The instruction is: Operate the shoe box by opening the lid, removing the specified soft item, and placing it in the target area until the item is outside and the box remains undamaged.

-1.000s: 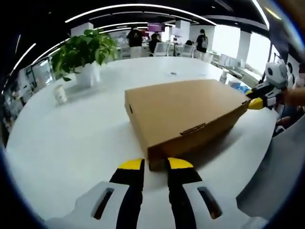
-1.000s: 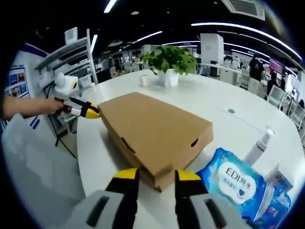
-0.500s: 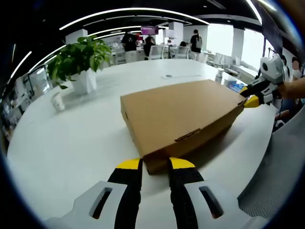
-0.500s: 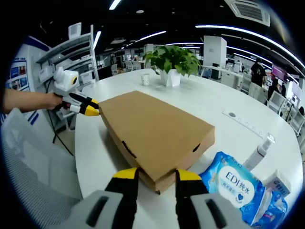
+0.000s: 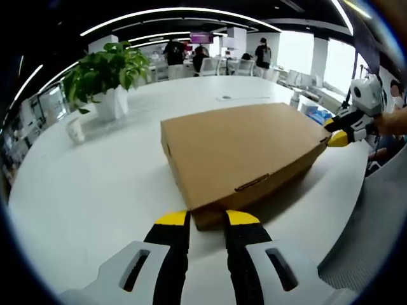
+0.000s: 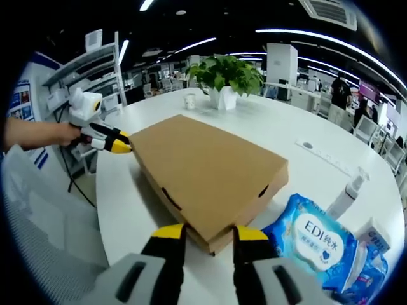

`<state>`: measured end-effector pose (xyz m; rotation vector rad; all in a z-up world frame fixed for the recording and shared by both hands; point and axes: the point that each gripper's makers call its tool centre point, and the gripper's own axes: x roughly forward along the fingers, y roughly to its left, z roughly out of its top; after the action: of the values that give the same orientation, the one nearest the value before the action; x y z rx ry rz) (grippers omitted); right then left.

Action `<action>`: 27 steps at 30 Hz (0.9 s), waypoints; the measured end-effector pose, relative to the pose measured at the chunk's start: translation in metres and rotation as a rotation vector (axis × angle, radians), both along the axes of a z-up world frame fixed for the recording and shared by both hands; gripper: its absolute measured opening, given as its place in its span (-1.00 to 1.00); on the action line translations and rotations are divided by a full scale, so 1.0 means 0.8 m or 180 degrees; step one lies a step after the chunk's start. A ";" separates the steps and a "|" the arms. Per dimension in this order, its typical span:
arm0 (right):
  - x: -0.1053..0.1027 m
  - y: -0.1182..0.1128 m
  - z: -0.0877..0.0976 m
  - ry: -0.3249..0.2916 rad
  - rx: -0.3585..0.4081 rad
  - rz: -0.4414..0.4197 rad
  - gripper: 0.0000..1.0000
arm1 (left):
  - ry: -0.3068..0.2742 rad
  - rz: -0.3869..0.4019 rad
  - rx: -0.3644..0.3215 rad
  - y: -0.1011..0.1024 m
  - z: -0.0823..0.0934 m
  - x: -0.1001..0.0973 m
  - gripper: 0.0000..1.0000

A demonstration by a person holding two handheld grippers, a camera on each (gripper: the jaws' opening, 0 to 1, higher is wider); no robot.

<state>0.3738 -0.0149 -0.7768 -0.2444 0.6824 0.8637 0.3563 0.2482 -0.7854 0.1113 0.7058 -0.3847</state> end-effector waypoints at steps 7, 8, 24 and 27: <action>0.009 0.002 0.000 0.0005 0.0015 -0.0029 -0.47 | 0.0013 0.0010 -0.0008 0.002 -0.001 0.010 -0.60; 0.011 0.002 0.000 0.0006 0.0015 -0.0032 -0.47 | 0.0015 0.0016 -0.0019 0.002 -0.001 0.011 -0.60; 0.050 0.005 0.001 0.0021 0.0058 -0.0168 -0.46 | 0.0071 -0.0003 -0.0057 0.003 -0.002 0.058 -0.61; 0.058 0.005 0.001 0.0042 0.0077 -0.0207 -0.46 | 0.0073 0.0008 -0.0073 0.000 0.000 0.066 -0.61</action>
<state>0.4202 -0.0111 -0.7762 -0.1940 0.6883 0.8115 0.4091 0.2483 -0.7853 0.0844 0.7241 -0.3919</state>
